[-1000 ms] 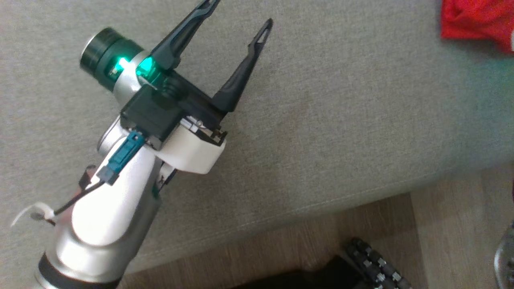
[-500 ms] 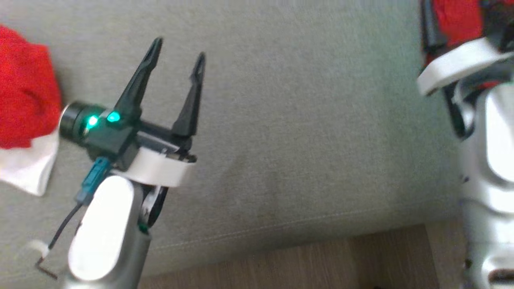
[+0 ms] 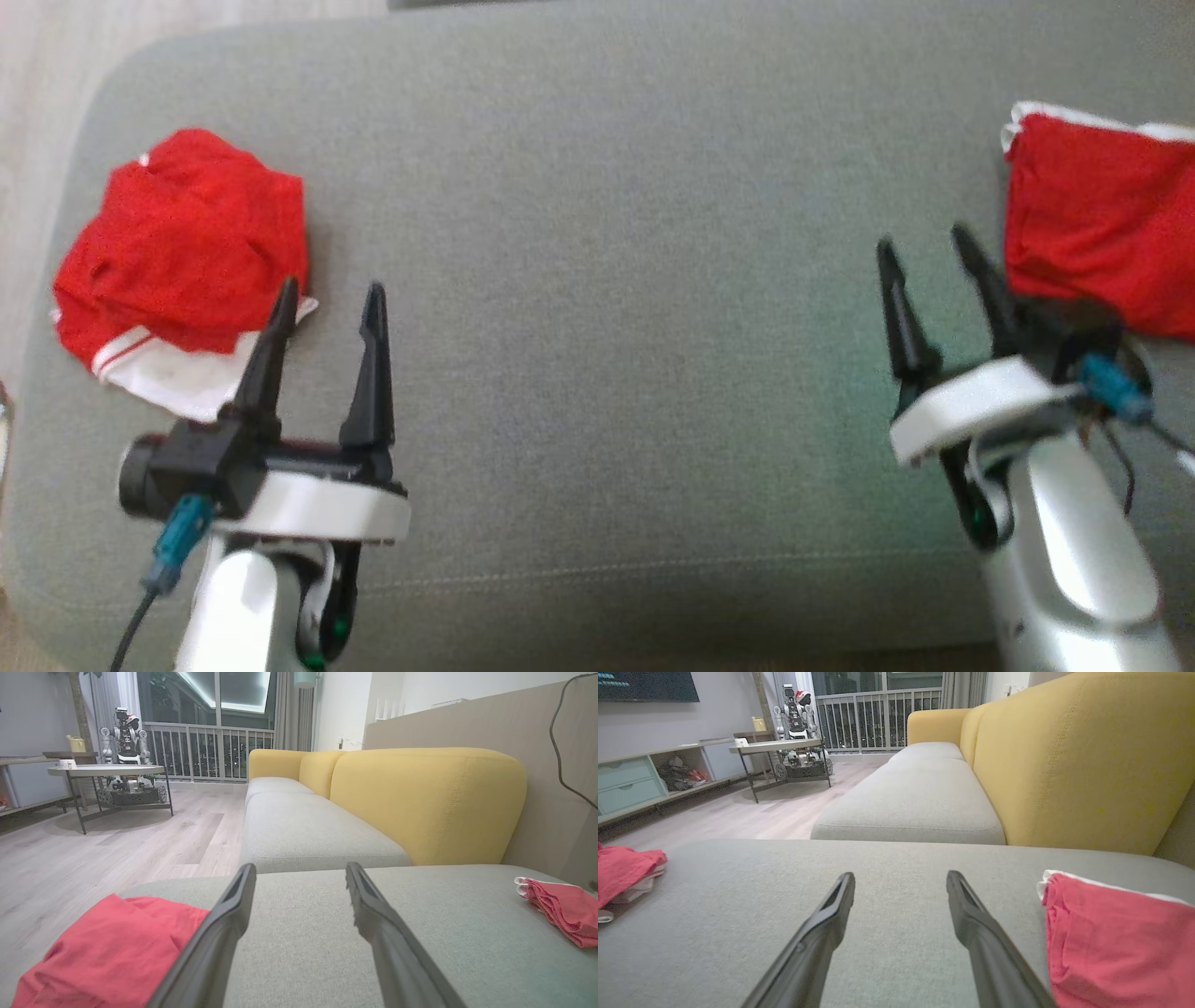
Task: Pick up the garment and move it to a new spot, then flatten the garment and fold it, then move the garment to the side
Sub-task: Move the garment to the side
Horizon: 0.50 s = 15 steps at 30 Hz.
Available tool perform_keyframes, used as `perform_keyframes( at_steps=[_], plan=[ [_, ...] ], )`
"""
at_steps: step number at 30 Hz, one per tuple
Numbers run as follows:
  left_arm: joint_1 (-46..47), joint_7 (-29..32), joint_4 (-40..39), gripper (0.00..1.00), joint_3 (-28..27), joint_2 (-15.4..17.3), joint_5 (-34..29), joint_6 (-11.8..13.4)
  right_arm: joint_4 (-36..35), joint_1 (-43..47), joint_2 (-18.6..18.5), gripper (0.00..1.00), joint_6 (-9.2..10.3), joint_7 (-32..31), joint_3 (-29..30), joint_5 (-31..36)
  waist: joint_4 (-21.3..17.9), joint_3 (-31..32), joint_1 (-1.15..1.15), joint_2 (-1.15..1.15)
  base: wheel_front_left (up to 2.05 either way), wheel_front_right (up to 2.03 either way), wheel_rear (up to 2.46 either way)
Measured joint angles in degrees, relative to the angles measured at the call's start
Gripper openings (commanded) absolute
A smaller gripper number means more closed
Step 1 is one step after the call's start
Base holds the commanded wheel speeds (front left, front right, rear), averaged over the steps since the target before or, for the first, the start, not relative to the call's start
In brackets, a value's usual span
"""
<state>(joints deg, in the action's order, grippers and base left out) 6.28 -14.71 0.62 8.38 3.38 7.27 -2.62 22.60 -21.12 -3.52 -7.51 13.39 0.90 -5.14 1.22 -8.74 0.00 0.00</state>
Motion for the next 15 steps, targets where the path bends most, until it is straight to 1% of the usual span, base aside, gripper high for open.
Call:
perform_keyframes(
  at_steps=[4, 10, 15],
  plan=[
    [-3.04, 0.0, 0.16, 1.0, -0.59, -0.45, 0.47, -0.18, -0.85, 4.65, 0.19, 1.0, 0.0, 0.78, 0.3, -1.8, 0.8, 2.36, 0.0, 0.0, 0.0, 0.0, 0.0],
    [-6.53, 0.01, 1.4, 1.0, -0.34, -0.49, 2.09, 0.19, -4.41, 7.93, 0.24, 1.0, 0.0, 1.08, 0.54, -0.98, 1.17, 4.19, 0.0, 0.0, 0.0, 0.0, 0.0],
    [-6.8, 0.01, 1.46, 1.0, -0.12, -0.52, 2.49, 0.67, -6.19, 10.24, 0.29, 1.0, 0.0, 1.08, 1.09, -0.99, 1.32, 4.52, 0.0, 0.0, 0.0, 0.0, 0.0]
  ],
)
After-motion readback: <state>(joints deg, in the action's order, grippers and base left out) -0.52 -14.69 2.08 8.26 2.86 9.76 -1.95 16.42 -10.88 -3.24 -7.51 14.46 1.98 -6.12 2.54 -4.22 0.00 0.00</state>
